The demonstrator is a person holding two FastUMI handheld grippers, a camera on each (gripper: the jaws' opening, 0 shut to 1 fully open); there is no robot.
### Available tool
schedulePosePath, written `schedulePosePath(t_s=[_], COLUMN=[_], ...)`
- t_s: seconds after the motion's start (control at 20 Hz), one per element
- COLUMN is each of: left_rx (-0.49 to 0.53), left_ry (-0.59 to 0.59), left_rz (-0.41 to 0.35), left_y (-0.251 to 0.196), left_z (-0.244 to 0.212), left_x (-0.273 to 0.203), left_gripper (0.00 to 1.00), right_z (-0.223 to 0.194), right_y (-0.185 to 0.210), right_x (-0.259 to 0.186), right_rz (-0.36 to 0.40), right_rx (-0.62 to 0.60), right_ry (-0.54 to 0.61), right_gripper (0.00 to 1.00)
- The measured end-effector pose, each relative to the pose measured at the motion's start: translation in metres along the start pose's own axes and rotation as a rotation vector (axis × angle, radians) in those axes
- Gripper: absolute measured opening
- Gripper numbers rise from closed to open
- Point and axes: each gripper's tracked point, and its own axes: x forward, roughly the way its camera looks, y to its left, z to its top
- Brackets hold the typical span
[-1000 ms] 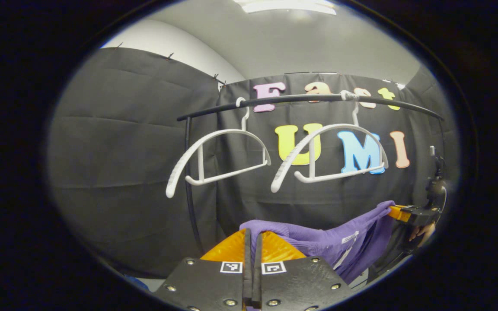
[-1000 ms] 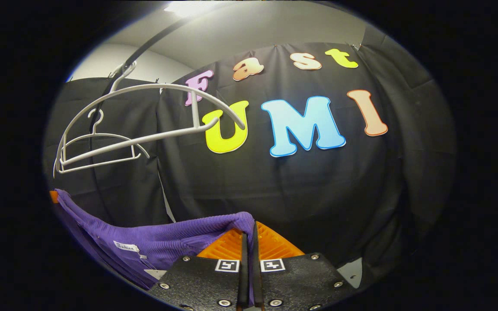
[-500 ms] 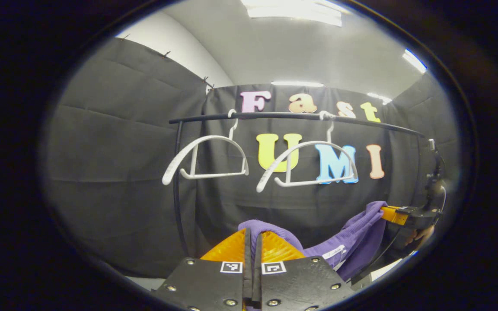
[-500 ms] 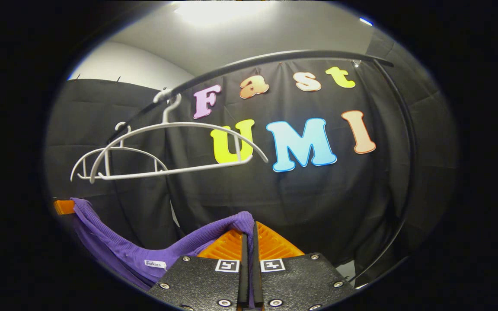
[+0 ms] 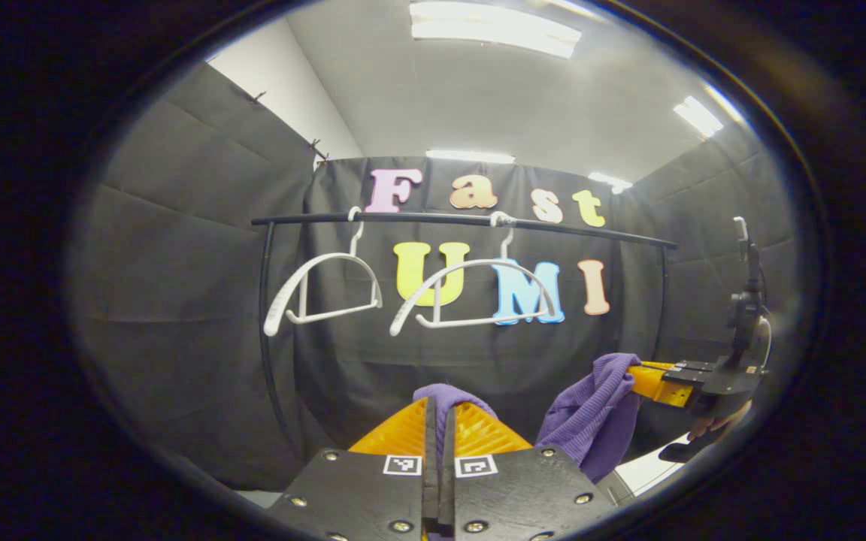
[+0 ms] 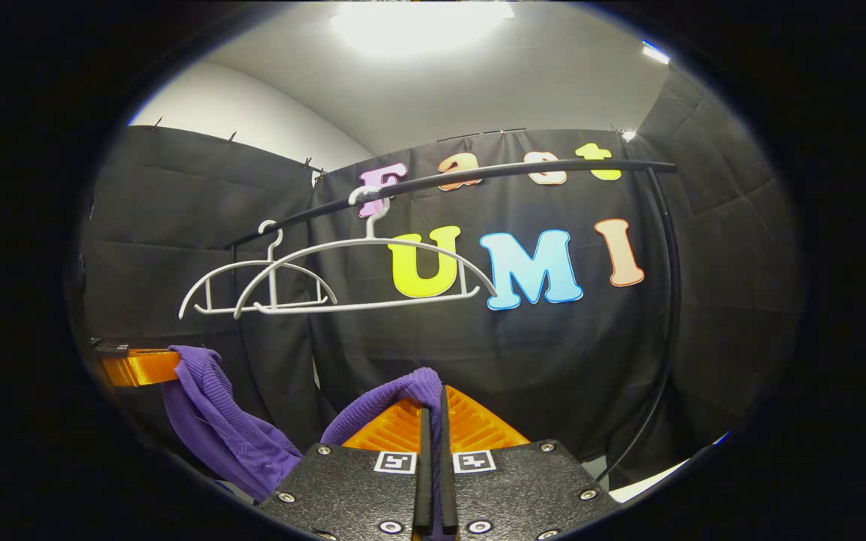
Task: Grasp the clothes on the hanger with both hands and then place them into the laundry hamper below.
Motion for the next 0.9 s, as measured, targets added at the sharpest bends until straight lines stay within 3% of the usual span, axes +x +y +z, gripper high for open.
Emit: schedulePosePath(t_s=[0.4, 0.55, 0.6, 0.75, 0.8, 0.9], left_rx=[-0.024, -0.016, -0.013, 0.001, 0.007, 0.017], left_ry=[0.043, 0.082, 0.099, 0.158, 0.184, 0.234], left_rz=[-0.11, -0.112, -0.112, -0.108, -0.104, -0.094], left_y=[-0.039, -0.044, -0.047, -0.048, -0.048, -0.047], left_z=[-0.038, -0.067, -0.079, -0.115, -0.128, -0.152], left_x=[-0.02, -0.023, -0.024, -0.025, -0.024, -0.022], left_gripper=[0.01, 0.01, 0.05, 0.0, 0.05, 0.01], right_z=[-0.03, -0.058, -0.07, -0.104, -0.116, -0.139], right_y=[0.027, 0.034, 0.035, 0.036, 0.036, 0.036], right_x=[-0.043, -0.049, -0.051, -0.056, -0.056, -0.059], right_rz=[0.0, 0.016, 0.021, 0.026, 0.026, 0.026], right_rx=[-0.016, -0.029, -0.038, -0.049, -0.048, -0.047], right_ry=[0.054, 0.101, 0.127, 0.191, 0.216, 0.263], right_gripper=[0.04, 0.04, 0.04, 0.04, 0.04, 0.04])
